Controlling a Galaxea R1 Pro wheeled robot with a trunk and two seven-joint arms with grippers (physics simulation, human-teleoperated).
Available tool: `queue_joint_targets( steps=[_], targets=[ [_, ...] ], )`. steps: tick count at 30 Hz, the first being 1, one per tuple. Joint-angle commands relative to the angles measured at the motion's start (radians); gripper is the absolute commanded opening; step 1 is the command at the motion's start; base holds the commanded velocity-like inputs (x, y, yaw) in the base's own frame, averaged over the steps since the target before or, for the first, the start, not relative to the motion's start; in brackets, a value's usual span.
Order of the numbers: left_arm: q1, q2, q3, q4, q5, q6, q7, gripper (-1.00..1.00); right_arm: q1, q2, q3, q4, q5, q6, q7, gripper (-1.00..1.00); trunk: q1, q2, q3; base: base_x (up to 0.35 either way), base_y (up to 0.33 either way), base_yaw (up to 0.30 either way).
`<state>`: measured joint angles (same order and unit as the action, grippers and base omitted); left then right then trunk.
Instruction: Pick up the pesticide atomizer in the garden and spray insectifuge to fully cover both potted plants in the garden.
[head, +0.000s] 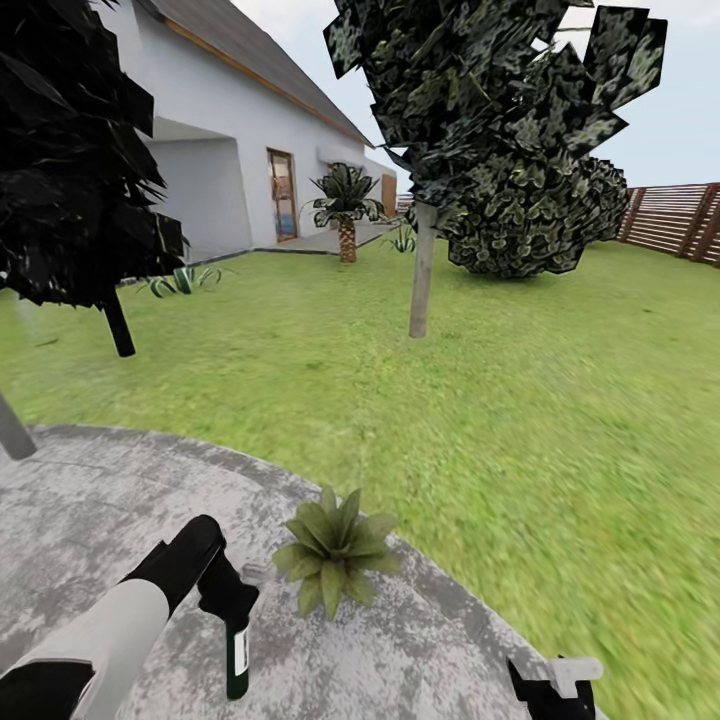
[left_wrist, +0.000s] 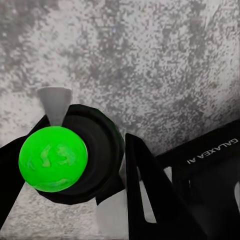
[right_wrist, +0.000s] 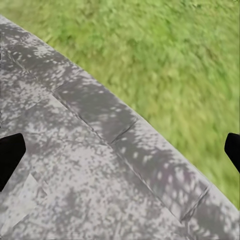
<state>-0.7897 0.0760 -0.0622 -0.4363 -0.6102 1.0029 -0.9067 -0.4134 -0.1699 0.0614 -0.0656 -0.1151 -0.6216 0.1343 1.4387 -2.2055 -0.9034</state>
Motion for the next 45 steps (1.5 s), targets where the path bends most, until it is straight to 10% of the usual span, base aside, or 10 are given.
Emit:
queue_joint_targets(
  steps=[1, 17, 45],
  targets=[
    [0.000, 0.001, -0.005, 0.011, -0.004, 0.002, -0.007, -1.00, -0.001, 0.000, 0.006, 0.001, -0.011, -0.003, 0.005, 1.00, 0.000, 0.000, -0.001, 0.125, 0.063, -0.004],
    [0.005, -0.029, -0.004, 0.030, -0.032, 0.000, -0.006, -1.00, -0.001, 0.000, 0.006, 0.001, -0.011, -0.003, 0.005, 1.00, 0.000, 0.000, -0.001, 0.144, -0.040, 0.000],
    [0.074, 0.001, -0.019, 0.037, -0.079, -0.005, -0.012, -1.00, -0.001, 0.000, 0.007, 0.003, -0.011, -0.003, 0.005, 1.00, 0.000, 0.000, -0.001, 0.061, 0.031, 0.000]
  ],
)
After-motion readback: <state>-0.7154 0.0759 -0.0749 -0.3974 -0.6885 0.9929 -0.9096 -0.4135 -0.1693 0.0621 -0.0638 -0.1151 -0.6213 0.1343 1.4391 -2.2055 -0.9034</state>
